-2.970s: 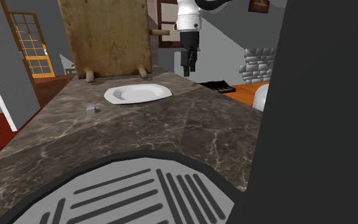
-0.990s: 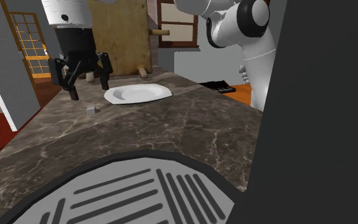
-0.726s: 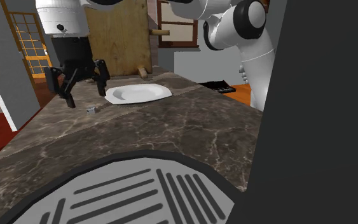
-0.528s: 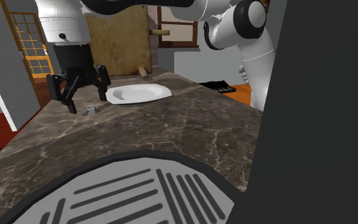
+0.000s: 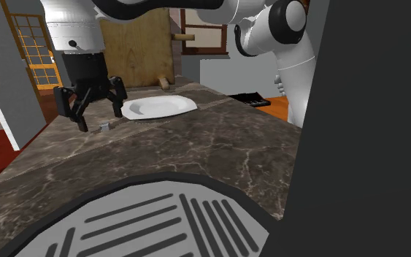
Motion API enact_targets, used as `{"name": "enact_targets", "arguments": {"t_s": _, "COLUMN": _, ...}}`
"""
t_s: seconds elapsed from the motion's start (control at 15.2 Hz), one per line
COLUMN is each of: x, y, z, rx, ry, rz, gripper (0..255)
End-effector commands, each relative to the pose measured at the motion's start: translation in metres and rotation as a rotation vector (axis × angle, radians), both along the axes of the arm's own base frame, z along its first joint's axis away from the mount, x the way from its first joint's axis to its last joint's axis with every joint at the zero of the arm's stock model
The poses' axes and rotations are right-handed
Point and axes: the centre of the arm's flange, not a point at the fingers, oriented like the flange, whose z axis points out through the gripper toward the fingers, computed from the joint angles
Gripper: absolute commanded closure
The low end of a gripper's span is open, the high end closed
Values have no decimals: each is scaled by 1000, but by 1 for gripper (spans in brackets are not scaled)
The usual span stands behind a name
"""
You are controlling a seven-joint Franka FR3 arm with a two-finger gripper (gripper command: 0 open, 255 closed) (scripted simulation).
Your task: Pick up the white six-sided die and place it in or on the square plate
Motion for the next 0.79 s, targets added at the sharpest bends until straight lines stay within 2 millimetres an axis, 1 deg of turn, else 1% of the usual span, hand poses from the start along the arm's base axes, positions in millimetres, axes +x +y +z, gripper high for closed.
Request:
{"name": "enact_targets", "arguments": {"t_s": 0.0, "x": 1, "y": -1, "z": -4, "rx": -6, "ry": 7, "rz": -1, "gripper": 0}}
{"name": "enact_targets", "arguments": {"t_s": 0.07, "x": 0, "y": 0, "z": -4, "rx": -6, "ry": 7, "rz": -1, "gripper": 255}}
{"name": "enact_targets", "arguments": {"t_s": 0.66, "x": 1, "y": -1, "z": -4, "rx": -6, "ry": 7, "rz": -1, "gripper": 255}}
{"name": "enact_targets", "arguments": {"t_s": 0.73, "x": 1, "y": -1, "z": 1, "rx": -6, "ry": 7, "rz": -1, "gripper": 255}}
